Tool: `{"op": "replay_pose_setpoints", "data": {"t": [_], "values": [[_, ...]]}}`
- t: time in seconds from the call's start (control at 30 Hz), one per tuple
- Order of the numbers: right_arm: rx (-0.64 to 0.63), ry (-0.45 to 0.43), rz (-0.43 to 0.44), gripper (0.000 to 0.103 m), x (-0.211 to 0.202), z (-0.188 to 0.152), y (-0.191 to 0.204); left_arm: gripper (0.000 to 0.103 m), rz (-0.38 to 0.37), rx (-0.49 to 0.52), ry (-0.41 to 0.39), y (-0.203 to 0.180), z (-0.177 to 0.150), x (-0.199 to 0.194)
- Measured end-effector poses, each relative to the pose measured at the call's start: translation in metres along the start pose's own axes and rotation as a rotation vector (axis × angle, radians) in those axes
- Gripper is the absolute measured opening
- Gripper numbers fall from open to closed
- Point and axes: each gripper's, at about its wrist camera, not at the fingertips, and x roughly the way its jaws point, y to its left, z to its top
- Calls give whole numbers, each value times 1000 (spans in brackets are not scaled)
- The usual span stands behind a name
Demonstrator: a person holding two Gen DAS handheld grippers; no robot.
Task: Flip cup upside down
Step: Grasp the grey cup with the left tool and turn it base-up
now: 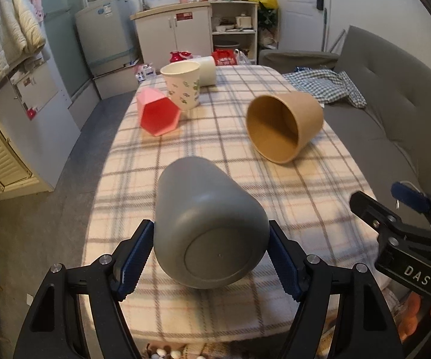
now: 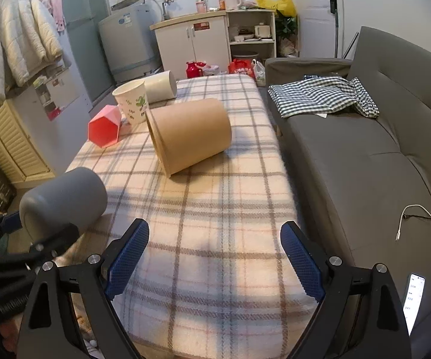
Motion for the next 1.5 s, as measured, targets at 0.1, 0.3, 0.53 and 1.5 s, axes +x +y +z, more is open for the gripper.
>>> {"op": "replay_pose_setpoints", "data": {"t": [0.1, 0.3, 0.53, 1.5], "values": [[4, 8, 2, 90, 2, 0, -1, 76, -9, -13, -6, 6, 9, -2], [17, 8, 9, 90, 4, 0, -3, 75, -39, -6, -26, 8, 31, 0], [29, 20, 5, 90, 7, 0, -5, 74, -111, -36, -47, 6, 47, 2], [-42, -78, 34, 90, -40, -9, 17, 86, -88, -83, -215, 34, 3, -48]]}}
